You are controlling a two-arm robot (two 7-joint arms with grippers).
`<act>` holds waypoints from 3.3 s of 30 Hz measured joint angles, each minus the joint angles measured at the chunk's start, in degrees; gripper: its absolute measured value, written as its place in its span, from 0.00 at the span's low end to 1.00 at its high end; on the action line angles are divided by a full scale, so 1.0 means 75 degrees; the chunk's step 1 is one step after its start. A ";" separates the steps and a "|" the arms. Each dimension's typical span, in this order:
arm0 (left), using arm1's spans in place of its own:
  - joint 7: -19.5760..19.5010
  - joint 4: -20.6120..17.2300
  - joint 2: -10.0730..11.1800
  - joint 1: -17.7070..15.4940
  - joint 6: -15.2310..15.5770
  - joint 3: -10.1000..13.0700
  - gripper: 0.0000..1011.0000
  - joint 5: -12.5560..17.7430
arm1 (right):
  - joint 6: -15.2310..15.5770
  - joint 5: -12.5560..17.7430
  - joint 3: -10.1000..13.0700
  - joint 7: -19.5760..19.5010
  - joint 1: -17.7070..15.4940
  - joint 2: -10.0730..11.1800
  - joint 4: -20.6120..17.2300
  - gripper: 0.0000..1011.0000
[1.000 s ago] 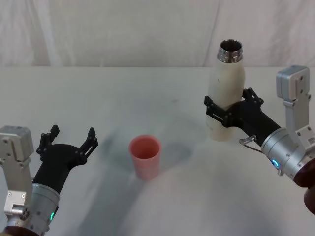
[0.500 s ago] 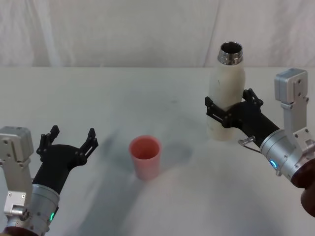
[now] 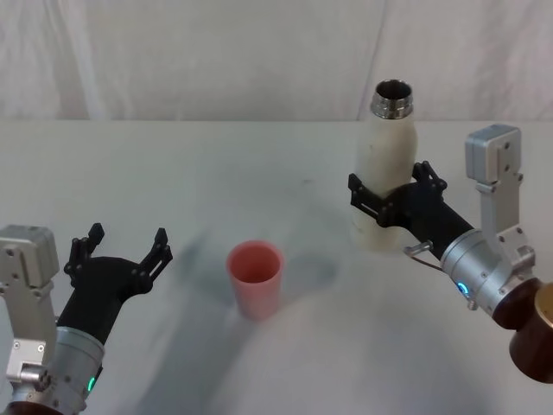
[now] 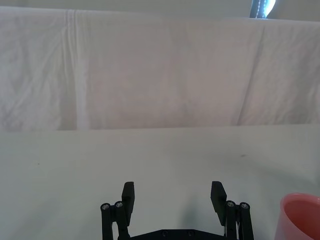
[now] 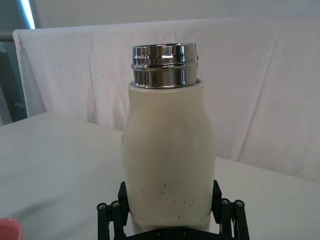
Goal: Grasp the thermos with one hand and pour water into the cup lid.
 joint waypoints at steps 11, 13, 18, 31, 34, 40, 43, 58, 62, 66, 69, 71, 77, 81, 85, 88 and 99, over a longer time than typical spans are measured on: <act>0.0000 0.0000 0.0000 0.0000 0.0000 0.0000 0.99 0.0000 | -0.0135 0.0021 -0.0100 -0.0073 0.0177 -0.0149 0.0319 0.94; 0.0000 0.0000 0.0000 0.0000 0.0000 0.0000 0.99 0.0000 | -0.0160 0.0030 -0.0109 -0.0080 0.0209 -0.0174 0.0374 0.94; 0.0000 0.0000 0.0000 0.0000 0.0000 0.0000 0.99 0.0000 | -0.0215 0.0036 -0.0128 -0.0096 0.0263 -0.0224 0.0495 0.94; 0.0000 0.0000 0.0000 0.0000 0.0000 0.0000 0.99 0.0000 | -0.0363 0.0045 -0.0153 -0.0141 0.0353 -0.0353 0.0790 0.94; 0.0000 -0.0001 0.0000 0.0000 0.0000 0.0000 0.99 0.0000 | -0.0390 0.0039 -0.0159 -0.0150 0.0366 -0.0377 0.0844 0.94; 0.0000 0.0000 0.0000 0.0000 0.0000 0.0000 0.99 0.0000 | -0.0420 0.0030 -0.0159 -0.0158 0.0376 -0.0398 0.0893 0.94; 0.0000 -0.0001 0.0000 0.0000 0.0000 0.0000 0.99 0.0000 | -0.0444 0.0028 -0.0149 -0.0162 0.0376 -0.0418 0.0925 0.94; 0.0000 0.0000 0.0000 0.0000 0.0000 0.0000 0.99 0.0000 | -0.0551 0.0062 -0.0106 -0.0179 0.0369 -0.0526 0.1127 0.94; 0.0000 0.0000 0.0000 0.0000 0.0000 0.0000 0.99 0.0000 | -0.0557 0.0065 -0.0105 -0.0179 0.0381 -0.0545 0.1167 0.94; 0.0000 0.0000 0.0000 0.0000 0.0000 0.0000 0.99 0.0000 | -0.0561 0.0061 -0.0106 -0.0179 0.0391 -0.0548 0.1192 0.94; 0.0000 0.0000 0.0000 0.0000 0.0000 0.0000 0.99 0.0000 | -0.0561 0.0048 -0.0112 -0.0182 0.0394 -0.0551 0.1205 0.94; 0.0000 -0.0001 0.0000 0.0000 0.0000 0.0000 0.99 0.0000 | -0.0561 0.0039 -0.0117 -0.0185 0.0397 -0.0555 0.1210 0.94; 0.0000 0.0000 0.0000 0.0000 0.0000 0.0000 0.99 0.0000 | -0.0549 0.0023 -0.0123 -0.0183 0.0426 -0.0564 0.1240 0.96; 0.0000 0.0000 0.0000 0.0000 0.0000 0.0000 0.99 0.0000 | -0.0549 0.0020 -0.0123 -0.0178 0.0431 -0.0564 0.1254 0.99; 0.0000 0.0000 0.0000 0.0000 0.0000 0.0000 0.99 0.0000 | -0.0540 0.0004 -0.0126 -0.0180 0.0431 -0.0564 0.1255 0.99; 0.0000 0.0000 0.0000 0.0000 0.0000 0.0000 0.99 0.0000 | -0.0534 -0.0008 -0.0126 -0.0183 0.0431 -0.0565 0.1255 0.99; 0.0000 -0.0001 0.0000 0.0000 0.0000 0.0000 0.99 0.0000 | -0.0515 0.0000 -0.0097 -0.0184 0.0351 -0.0544 0.1177 0.99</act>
